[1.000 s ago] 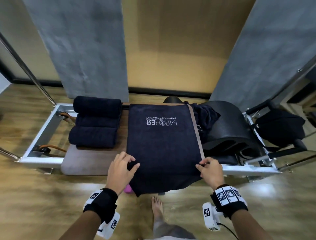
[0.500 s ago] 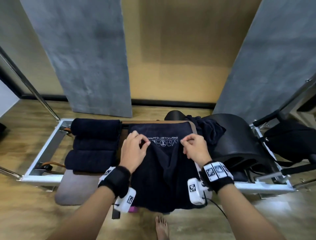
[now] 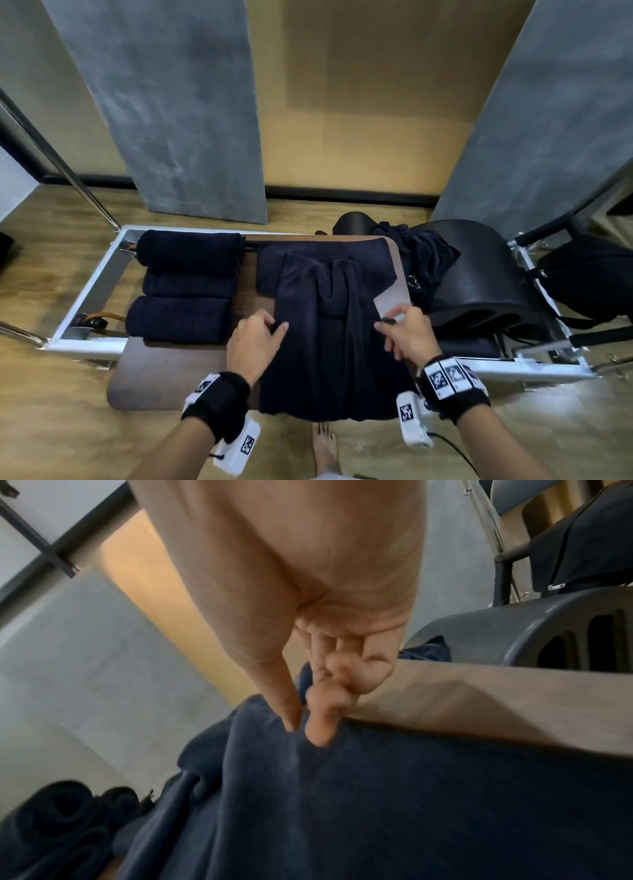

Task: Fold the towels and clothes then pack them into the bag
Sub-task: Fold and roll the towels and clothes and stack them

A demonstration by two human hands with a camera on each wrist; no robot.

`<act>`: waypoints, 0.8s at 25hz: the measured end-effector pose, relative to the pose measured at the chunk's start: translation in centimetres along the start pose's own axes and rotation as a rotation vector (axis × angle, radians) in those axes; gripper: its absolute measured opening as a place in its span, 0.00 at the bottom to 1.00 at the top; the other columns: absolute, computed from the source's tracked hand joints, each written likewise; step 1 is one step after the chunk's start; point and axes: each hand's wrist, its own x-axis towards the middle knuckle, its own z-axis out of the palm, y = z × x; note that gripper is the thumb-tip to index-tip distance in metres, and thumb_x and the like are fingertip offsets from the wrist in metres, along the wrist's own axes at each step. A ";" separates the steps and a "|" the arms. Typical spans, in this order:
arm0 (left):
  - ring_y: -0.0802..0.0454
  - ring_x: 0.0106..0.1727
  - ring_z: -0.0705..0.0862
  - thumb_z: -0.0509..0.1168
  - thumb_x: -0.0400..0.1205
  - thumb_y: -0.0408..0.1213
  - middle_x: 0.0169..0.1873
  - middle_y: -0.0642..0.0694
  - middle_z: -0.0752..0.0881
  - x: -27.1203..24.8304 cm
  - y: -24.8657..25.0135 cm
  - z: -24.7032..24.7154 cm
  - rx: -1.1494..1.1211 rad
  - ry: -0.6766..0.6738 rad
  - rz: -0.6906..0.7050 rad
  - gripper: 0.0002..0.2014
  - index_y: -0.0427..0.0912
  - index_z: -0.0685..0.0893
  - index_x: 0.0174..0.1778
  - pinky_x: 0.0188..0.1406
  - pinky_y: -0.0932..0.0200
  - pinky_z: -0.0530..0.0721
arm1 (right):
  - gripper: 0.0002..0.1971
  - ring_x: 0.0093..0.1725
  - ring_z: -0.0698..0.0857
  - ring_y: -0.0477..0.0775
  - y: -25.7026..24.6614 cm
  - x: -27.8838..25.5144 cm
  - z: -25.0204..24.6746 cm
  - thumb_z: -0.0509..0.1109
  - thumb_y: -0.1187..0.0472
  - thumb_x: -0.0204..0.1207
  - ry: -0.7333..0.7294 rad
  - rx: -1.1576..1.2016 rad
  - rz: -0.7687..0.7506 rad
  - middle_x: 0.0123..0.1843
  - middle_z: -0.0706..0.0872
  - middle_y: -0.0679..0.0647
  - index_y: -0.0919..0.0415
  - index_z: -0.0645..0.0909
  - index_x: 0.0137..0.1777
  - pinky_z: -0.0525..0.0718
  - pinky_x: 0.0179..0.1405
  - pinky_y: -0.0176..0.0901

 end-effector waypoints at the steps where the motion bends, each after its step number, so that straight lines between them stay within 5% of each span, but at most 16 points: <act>1: 0.43 0.48 0.89 0.75 0.82 0.55 0.41 0.48 0.89 -0.9 -0.5 0.2 0.038 -0.052 -0.004 0.15 0.50 0.84 0.54 0.47 0.48 0.86 | 0.12 0.13 0.74 0.56 1.3 -0.6 0.1 0.79 0.60 0.78 -0.029 -0.077 0.018 0.24 0.88 0.62 0.59 0.77 0.52 0.68 0.13 0.37; 4: 0.39 0.50 0.88 0.73 0.85 0.50 0.40 0.46 0.88 -2.6 -0.6 0.4 0.023 -0.097 0.009 0.09 0.49 0.83 0.48 0.48 0.46 0.86 | 0.12 0.11 0.71 0.55 3.0 -2.1 1.0 0.74 0.56 0.83 -0.075 -0.146 0.072 0.23 0.88 0.62 0.62 0.74 0.50 0.66 0.13 0.36; 7: 0.39 0.42 0.90 0.70 0.88 0.43 0.33 0.45 0.90 -2.6 -0.5 -0.6 -0.157 0.041 -0.044 0.09 0.49 0.80 0.44 0.46 0.42 0.89 | 0.10 0.15 0.80 0.59 2.2 -2.8 0.8 0.68 0.60 0.88 0.030 0.198 0.104 0.28 0.90 0.66 0.65 0.72 0.53 0.68 0.11 0.35; 9: 0.45 0.34 0.92 0.66 0.91 0.37 0.35 0.42 0.94 -2.4 -0.1 -1.4 -0.470 0.095 -0.065 0.05 0.48 0.77 0.50 0.37 0.44 0.92 | 0.07 0.25 0.90 0.62 1.0 -3.7 0.0 0.65 0.61 0.90 0.079 0.498 0.049 0.40 0.93 0.67 0.63 0.70 0.58 0.82 0.16 0.41; 10: 0.49 0.41 0.95 0.65 0.92 0.34 0.47 0.38 0.95 -2.3 0.1 -1.8 -0.626 0.081 -0.069 0.04 0.47 0.78 0.59 0.40 0.46 0.94 | 0.07 0.35 0.93 0.62 0.7 -4.2 -0.4 0.65 0.63 0.90 0.073 0.593 0.003 0.49 0.93 0.65 0.60 0.71 0.62 0.89 0.24 0.48; 12: 0.53 0.70 0.87 0.67 0.91 0.33 0.73 0.46 0.83 -2.9 0.0 -2.2 -0.727 -0.018 -0.011 0.24 0.48 0.69 0.82 0.66 0.48 0.88 | 0.18 0.52 0.93 0.61 1.0 -5.6 -0.7 0.65 0.67 0.90 0.014 0.591 -0.089 0.62 0.88 0.54 0.50 0.69 0.74 0.95 0.43 0.61; 14: 0.57 0.80 0.74 0.72 0.88 0.38 0.78 0.54 0.74 -4.5 -1.1 -1.6 -0.550 -0.077 0.110 0.34 0.49 0.65 0.88 0.81 0.51 0.75 | 0.23 0.56 0.91 0.57 2.2 -7.2 -0.2 0.68 0.71 0.87 0.027 0.374 -0.192 0.62 0.87 0.54 0.48 0.72 0.75 0.93 0.55 0.63; 17: 0.57 0.65 0.81 0.75 0.85 0.47 0.60 0.58 0.81 -7.9 -3.0 -0.6 -0.188 -0.019 0.380 0.15 0.51 0.83 0.65 0.71 0.43 0.81 | 0.14 0.52 0.88 0.54 4.3 -9.2 0.9 0.76 0.74 0.78 0.153 -0.048 -0.361 0.51 0.90 0.54 0.57 0.87 0.58 0.88 0.60 0.57; 18: 0.57 0.63 0.81 0.74 0.84 0.54 0.57 0.60 0.80 -8.8 -3.2 -0.6 -0.076 -0.038 0.430 0.14 0.54 0.84 0.60 0.67 0.43 0.81 | 0.12 0.53 0.87 0.54 4.8 -9.7 1.2 0.78 0.73 0.76 0.161 -0.141 -0.401 0.50 0.89 0.53 0.58 0.89 0.55 0.86 0.61 0.56; 20: 0.58 0.72 0.76 0.70 0.78 0.71 0.66 0.63 0.77 -10.5 -3.7 -0.6 0.142 -0.119 0.462 0.29 0.58 0.80 0.68 0.70 0.47 0.74 | 0.12 0.58 0.84 0.54 5.7 -10.8 1.5 0.80 0.70 0.74 0.134 -0.263 -0.434 0.53 0.87 0.50 0.57 0.90 0.56 0.83 0.66 0.53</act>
